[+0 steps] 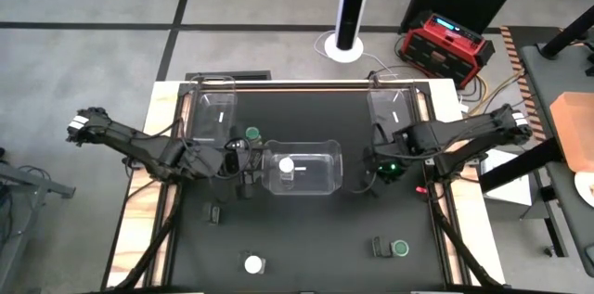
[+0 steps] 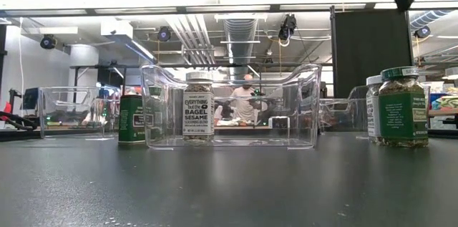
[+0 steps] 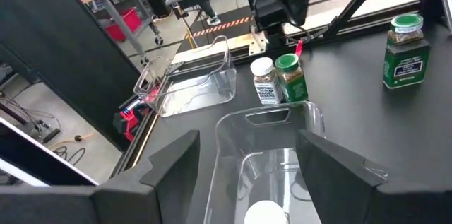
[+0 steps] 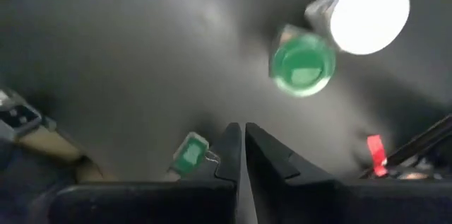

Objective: Sort spices by type
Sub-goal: Put the green seasoning bottle into the top right transparent bin

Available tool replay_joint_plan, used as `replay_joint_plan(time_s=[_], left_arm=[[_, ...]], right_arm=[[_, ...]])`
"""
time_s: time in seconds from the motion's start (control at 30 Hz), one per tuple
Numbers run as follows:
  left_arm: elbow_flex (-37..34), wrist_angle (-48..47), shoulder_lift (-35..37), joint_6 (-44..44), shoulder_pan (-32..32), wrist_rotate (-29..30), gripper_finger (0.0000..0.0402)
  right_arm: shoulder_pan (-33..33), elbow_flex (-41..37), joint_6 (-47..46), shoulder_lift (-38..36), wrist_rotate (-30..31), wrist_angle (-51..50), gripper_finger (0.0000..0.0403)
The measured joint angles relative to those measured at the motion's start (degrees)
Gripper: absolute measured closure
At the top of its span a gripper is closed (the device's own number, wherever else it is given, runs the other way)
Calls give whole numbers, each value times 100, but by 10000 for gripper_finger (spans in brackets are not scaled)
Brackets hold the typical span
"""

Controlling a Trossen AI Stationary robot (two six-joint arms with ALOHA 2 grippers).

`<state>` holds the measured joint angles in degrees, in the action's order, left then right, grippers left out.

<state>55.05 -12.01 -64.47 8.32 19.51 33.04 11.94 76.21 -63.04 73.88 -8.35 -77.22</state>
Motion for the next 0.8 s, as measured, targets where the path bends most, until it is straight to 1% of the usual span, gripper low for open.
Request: replay_joint_plan(time_s=[0.1, 0.17, 0.33, 0.43, 0.6, 0.7, 0.8], left_arm=[[0, 0, 0, 5, 0, 296, 183], [0, -2, 0, 29, 0, 512, 183], [0, -4, -2, 177, 0, 609, 183], [0, -3, -2, 192, 0, 615, 183], [0, -3, 0, 185, 0, 683, 183], [0, -4, 0, 179, 0, 688, 183], [0, -5, 0, 173, 0, 688, 183]], right_arm=[[23, -38, -130, -4, -115, -41, 371], [18, -72, -242, -11, -109, -57, 346], [18, -126, -509, 33, 170, -51, 259], [-34, -154, -814, 88, 196, -130, 200], [-45, -245, -860, 235, 236, -330, 120], [-60, -371, -856, 337, 241, -321, 90], [-89, -532, -790, 431, 298, -270, 76]])
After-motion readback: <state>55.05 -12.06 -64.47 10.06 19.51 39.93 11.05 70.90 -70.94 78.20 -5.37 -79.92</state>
